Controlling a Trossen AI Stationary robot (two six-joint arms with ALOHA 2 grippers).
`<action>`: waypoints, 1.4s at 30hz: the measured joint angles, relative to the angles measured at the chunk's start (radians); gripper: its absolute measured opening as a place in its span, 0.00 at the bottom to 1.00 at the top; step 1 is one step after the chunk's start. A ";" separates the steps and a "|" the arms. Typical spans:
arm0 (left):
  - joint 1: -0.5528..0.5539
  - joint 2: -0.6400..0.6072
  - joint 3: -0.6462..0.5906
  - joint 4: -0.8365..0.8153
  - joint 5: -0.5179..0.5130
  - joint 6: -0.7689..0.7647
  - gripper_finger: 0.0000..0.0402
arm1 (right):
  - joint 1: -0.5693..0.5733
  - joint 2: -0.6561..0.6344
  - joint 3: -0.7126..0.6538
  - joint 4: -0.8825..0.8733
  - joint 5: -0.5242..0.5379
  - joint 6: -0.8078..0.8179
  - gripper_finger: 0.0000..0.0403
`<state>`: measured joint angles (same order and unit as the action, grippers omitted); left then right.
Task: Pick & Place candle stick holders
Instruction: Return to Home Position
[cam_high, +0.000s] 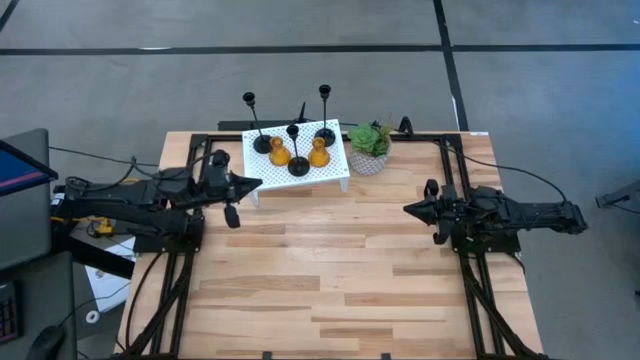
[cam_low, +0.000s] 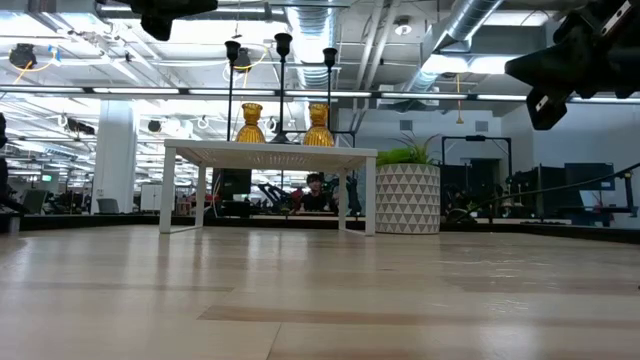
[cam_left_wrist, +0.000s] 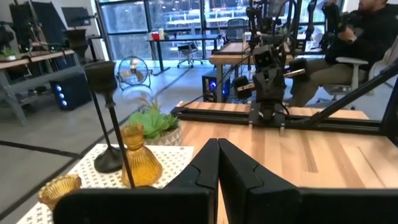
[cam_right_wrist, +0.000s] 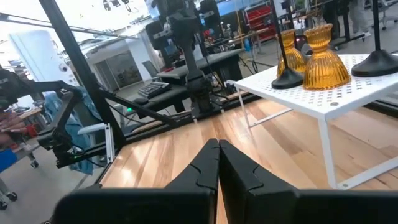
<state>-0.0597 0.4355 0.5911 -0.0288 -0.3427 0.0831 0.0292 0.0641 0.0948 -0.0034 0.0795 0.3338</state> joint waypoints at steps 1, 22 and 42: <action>0.000 -0.003 0.000 0.001 -0.001 0.004 0.01 | 0.000 0.000 0.000 0.000 0.000 0.000 0.00; 0.000 -0.426 -0.226 -0.091 0.030 0.043 0.01 | 0.003 0.000 0.000 -0.127 -0.003 0.008 0.00; 0.000 -0.422 -0.563 0.222 0.052 0.048 0.01 | 0.037 -0.002 0.001 -0.102 -0.011 -0.209 0.00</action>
<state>-0.0597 0.0132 0.0279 0.1930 -0.2912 0.1310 0.0665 0.0624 0.0959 -0.1051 0.0683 0.1247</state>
